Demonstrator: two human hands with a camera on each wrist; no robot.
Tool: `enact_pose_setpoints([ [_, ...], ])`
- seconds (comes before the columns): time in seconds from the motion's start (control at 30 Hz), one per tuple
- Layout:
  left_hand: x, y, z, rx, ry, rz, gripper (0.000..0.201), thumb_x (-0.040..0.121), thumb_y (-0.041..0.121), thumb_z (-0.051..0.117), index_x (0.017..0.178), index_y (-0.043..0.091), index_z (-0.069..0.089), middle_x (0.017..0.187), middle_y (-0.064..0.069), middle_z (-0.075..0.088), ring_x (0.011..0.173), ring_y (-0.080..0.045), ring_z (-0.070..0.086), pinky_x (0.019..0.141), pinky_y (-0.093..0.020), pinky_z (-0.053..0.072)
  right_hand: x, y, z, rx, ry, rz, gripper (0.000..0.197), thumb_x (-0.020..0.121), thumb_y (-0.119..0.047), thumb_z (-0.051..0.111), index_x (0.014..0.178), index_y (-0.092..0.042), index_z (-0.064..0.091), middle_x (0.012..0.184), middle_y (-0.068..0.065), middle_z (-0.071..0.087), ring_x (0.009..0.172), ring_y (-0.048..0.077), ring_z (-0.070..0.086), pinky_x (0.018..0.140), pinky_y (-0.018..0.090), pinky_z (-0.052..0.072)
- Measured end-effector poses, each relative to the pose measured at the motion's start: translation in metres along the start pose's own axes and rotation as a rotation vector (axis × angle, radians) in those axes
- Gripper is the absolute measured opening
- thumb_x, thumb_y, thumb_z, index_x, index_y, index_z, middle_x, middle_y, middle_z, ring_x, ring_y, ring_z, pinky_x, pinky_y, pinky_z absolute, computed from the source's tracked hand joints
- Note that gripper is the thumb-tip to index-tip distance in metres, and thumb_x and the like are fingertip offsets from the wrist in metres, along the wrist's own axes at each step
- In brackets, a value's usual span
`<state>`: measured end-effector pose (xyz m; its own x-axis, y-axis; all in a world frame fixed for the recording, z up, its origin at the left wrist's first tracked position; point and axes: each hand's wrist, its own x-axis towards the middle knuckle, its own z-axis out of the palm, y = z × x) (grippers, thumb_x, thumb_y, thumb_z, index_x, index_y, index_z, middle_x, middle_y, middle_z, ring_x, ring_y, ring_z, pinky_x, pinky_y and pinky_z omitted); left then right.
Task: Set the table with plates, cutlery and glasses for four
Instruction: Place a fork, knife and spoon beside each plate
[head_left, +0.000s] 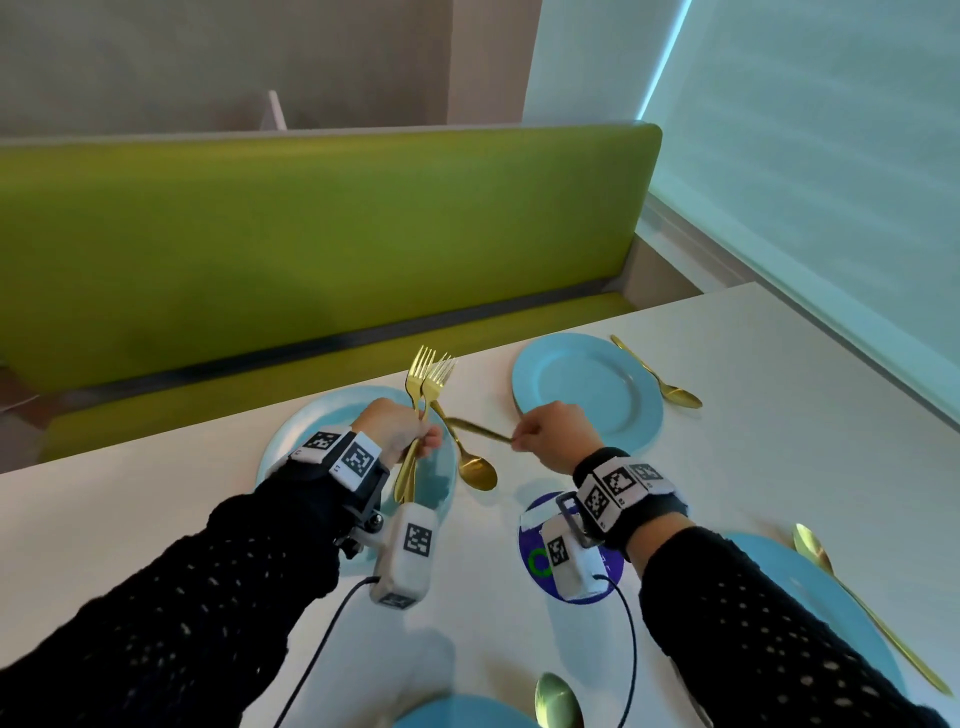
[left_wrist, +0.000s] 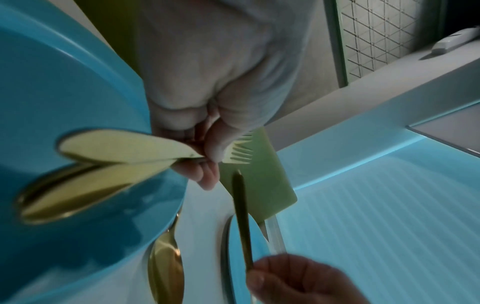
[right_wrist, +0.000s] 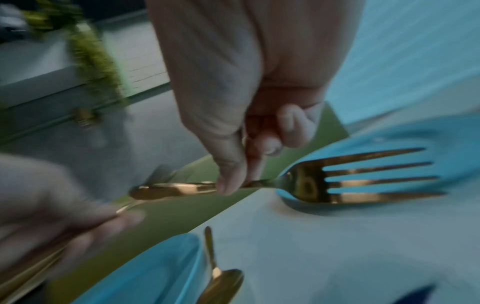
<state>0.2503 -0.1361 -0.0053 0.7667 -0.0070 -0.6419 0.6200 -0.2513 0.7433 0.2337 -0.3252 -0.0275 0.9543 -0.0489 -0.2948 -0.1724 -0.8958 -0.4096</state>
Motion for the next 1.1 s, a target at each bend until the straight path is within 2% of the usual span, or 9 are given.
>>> enact_pose_setpoints([
  [0.13,0.005,0.000,-0.002,-0.046,-0.038,-0.007,0.024,0.096,-0.001,0.043,0.074,0.003,0.051,0.072,-0.012,0.053,0.063,-0.016,0.048,0.060,-0.020,0.041,0.017,0.016,0.003,0.132,0.007,0.239,0.023,0.084,-0.020,0.064,0.103,-0.010,0.072,0.109,0.009,0.069,0.098,0.023,0.063,0.079,0.023,0.045],
  [0.2,0.009,-0.001,-0.001,-0.059,-0.040,-0.002,0.022,0.096,0.000,0.044,0.076,0.004,0.052,0.073,-0.011,0.054,0.063,-0.015,0.049,0.061,-0.019,0.042,0.026,0.017,0.010,0.125,-0.006,0.299,0.029,0.085,-0.024,0.064,0.108,-0.007,0.069,0.110,0.009,0.068,0.104,0.023,0.063,0.083,0.022,0.047],
  [0.3,0.015,0.001,0.000,-0.072,-0.035,0.005,0.012,0.095,0.001,0.047,0.088,0.002,0.057,0.076,-0.011,0.058,0.065,-0.015,0.054,0.062,-0.020,0.047,0.037,0.015,0.022,0.042,0.005,0.348,0.034,0.084,-0.030,0.065,0.106,-0.005,0.067,0.108,0.007,0.068,0.102,0.020,0.064,0.091,0.028,0.052],
  [0.5,0.023,0.003,-0.001,-0.090,-0.043,0.026,0.017,0.096,0.002,0.046,0.107,-0.001,0.058,0.078,-0.011,0.061,0.065,-0.015,0.057,0.060,-0.020,0.049,0.049,0.010,0.033,-0.014,0.025,0.384,0.026,0.084,-0.025,0.063,0.103,-0.007,0.066,0.099,0.005,0.067,0.093,0.018,0.064,0.078,0.023,0.049],
  [0.6,0.028,0.002,-0.002,-0.098,-0.031,0.029,0.018,0.095,0.003,0.047,0.108,-0.001,0.059,0.080,-0.011,0.062,0.067,-0.015,0.059,0.063,-0.021,0.050,0.051,0.008,0.036,-0.061,0.048,0.364,0.025,0.085,-0.026,0.062,0.102,-0.008,0.066,0.098,0.004,0.067,0.092,0.019,0.064,0.083,0.025,0.052],
  [0.73,0.032,0.001,-0.004,-0.098,-0.016,0.031,0.019,0.095,0.003,0.048,0.110,-0.001,0.059,0.083,-0.012,0.065,0.069,-0.015,0.061,0.065,-0.022,0.051,0.050,0.007,0.037,0.002,0.097,0.361,0.021,0.082,-0.025,0.066,0.097,-0.011,0.070,0.093,0.007,0.070,0.087,0.024,0.066,0.081,0.032,0.056],
  [0.83,0.034,0.001,-0.004,-0.096,-0.009,0.028,0.020,0.095,0.003,0.048,0.111,-0.001,0.059,0.085,-0.012,0.066,0.069,-0.014,0.062,0.064,-0.021,0.052,0.041,0.011,0.035,-0.020,0.121,0.302,0.018,0.088,-0.023,0.060,0.102,-0.019,0.071,0.100,0.005,0.069,0.093,0.024,0.065,0.083,0.032,0.054],
  [0.93,0.033,0.001,-0.004,-0.096,-0.007,0.027,0.021,0.094,0.004,0.049,0.111,-0.001,0.060,0.087,-0.012,0.067,0.071,-0.015,0.062,0.064,-0.021,0.052,0.029,0.012,0.033,-0.186,0.098,0.192,0.025,0.093,-0.021,0.050,0.106,-0.024,0.070,0.105,0.003,0.066,0.095,0.024,0.063,0.081,0.030,0.052],
  [1.1,0.029,0.003,-0.001,-0.114,-0.028,0.034,0.018,0.095,0.001,0.047,0.109,-0.002,0.058,0.082,-0.011,0.063,0.069,-0.015,0.059,0.063,-0.021,0.050,0.019,0.015,0.037,-0.427,-0.024,0.074,0.032,0.099,-0.031,0.034,0.114,-0.019,0.060,0.107,0.005,0.060,0.099,0.024,0.060,0.078,0.032,0.048],
])
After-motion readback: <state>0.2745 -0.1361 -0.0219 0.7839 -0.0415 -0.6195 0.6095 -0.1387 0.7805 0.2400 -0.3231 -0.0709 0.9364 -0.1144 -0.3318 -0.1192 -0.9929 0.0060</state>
